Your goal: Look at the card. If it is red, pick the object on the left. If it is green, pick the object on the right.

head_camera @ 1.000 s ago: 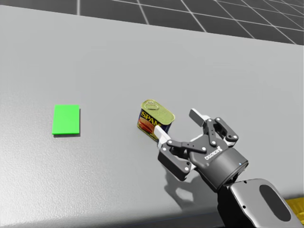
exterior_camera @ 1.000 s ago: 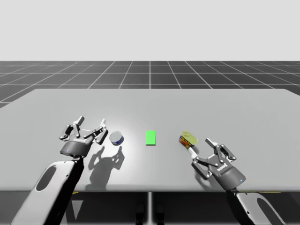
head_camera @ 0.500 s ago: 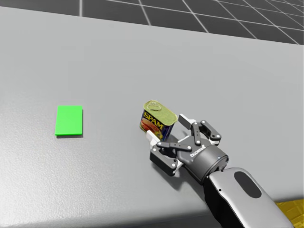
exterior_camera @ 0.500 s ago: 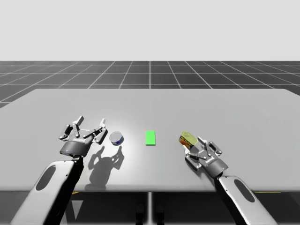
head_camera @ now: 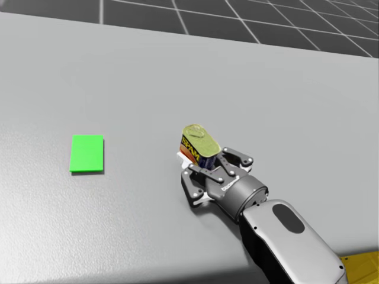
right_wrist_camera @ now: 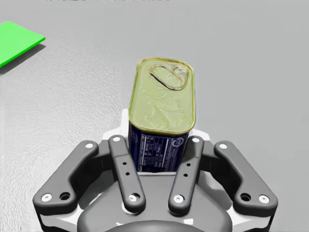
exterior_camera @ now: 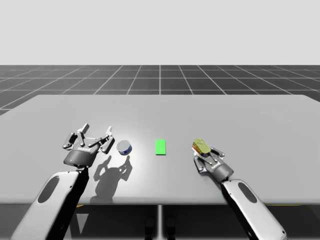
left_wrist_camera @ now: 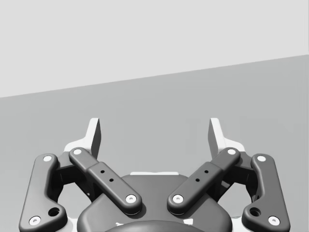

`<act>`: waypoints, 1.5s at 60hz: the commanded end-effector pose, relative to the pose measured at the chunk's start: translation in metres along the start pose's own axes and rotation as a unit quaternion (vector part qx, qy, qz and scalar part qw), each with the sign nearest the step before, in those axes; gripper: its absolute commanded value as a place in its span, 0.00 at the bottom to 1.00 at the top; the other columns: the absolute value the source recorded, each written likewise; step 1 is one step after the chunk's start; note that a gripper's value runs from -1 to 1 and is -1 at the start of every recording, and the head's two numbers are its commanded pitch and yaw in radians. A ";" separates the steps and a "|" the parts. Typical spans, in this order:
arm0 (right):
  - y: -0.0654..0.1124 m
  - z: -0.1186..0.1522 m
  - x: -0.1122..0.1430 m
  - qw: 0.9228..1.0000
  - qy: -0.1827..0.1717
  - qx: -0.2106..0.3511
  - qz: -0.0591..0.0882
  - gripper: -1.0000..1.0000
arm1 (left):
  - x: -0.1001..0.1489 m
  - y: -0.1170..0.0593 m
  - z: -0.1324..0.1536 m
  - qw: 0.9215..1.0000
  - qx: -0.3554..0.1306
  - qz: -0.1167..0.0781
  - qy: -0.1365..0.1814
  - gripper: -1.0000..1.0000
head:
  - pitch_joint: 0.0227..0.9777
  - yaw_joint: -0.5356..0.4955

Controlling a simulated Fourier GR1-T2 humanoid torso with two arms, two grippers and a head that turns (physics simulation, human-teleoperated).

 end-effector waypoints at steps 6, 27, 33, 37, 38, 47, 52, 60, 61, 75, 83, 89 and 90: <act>-0.004 0.001 -0.014 0.999 0.034 -0.015 -0.007 1.00 | -0.001 0.000 0.000 1.000 -0.001 -0.001 0.001 0.00 | 0.81 0.22; -0.002 0.001 -0.016 0.999 0.029 -0.014 0.000 1.00 | -0.002 -0.002 0.000 1.000 -0.003 -0.002 0.002 0.00 | 0.58 0.18; -0.002 0.001 -0.016 1.000 0.026 -0.014 0.000 1.00 | -0.002 -0.002 0.000 1.000 -0.003 -0.002 0.002 0.00 | 0.50 0.15; -0.002 0.001 -0.016 1.000 0.024 -0.016 0.000 1.00 | -0.002 -0.002 0.000 1.000 -0.003 -0.001 0.002 0.00 | 0.48 0.14; -0.002 0.001 -0.016 1.000 0.024 -0.016 0.000 1.00 | -0.002 -0.002 0.000 1.000 -0.003 -0.001 0.002 0.00 | 0.47 0.14; -0.004 0.005 -0.005 1.000 0.009 -0.025 -0.003 1.00 | -0.002 -0.002 0.000 1.000 -0.002 0.000 0.002 0.00 | 0.44 0.14; -0.007 0.007 0.009 0.999 -0.007 -0.035 -0.001 1.00 | -0.002 -0.001 0.000 1.000 -0.002 0.001 0.001 0.00 | 0.44 0.14; -0.020 0.008 0.034 0.997 -0.039 -0.066 -0.006 1.00 | -0.002 0.000 0.000 1.000 -0.001 0.002 0.001 0.00 | 0.43 0.13; -0.024 0.008 0.043 0.996 -0.049 -0.077 -0.009 1.00 | -0.001 0.000 0.000 1.000 -0.001 0.002 0.000 0.00 | 0.43 0.13; -0.043 0.019 0.099 0.987 -0.112 -0.118 -0.014 1.00 | 0.000 0.002 0.000 1.000 0.002 0.000 -0.002 0.00 | 0.43 0.13; -0.046 0.029 0.131 0.980 -0.149 -0.132 -0.007 1.00 | 0.000 0.003 0.000 1.000 0.002 -0.002 -0.003 0.00 | 0.43 0.13; -0.045 0.039 0.164 0.970 -0.192 -0.149 0.007 1.00 | 0.000 0.004 0.000 1.000 0.003 -0.002 -0.003 0.00 | 0.43 0.13; -0.045 0.040 0.168 0.969 -0.197 -0.151 0.009 1.00 | 0.000 0.004 0.000 1.000 0.003 -0.002 -0.003 0.00 | 0.43 0.13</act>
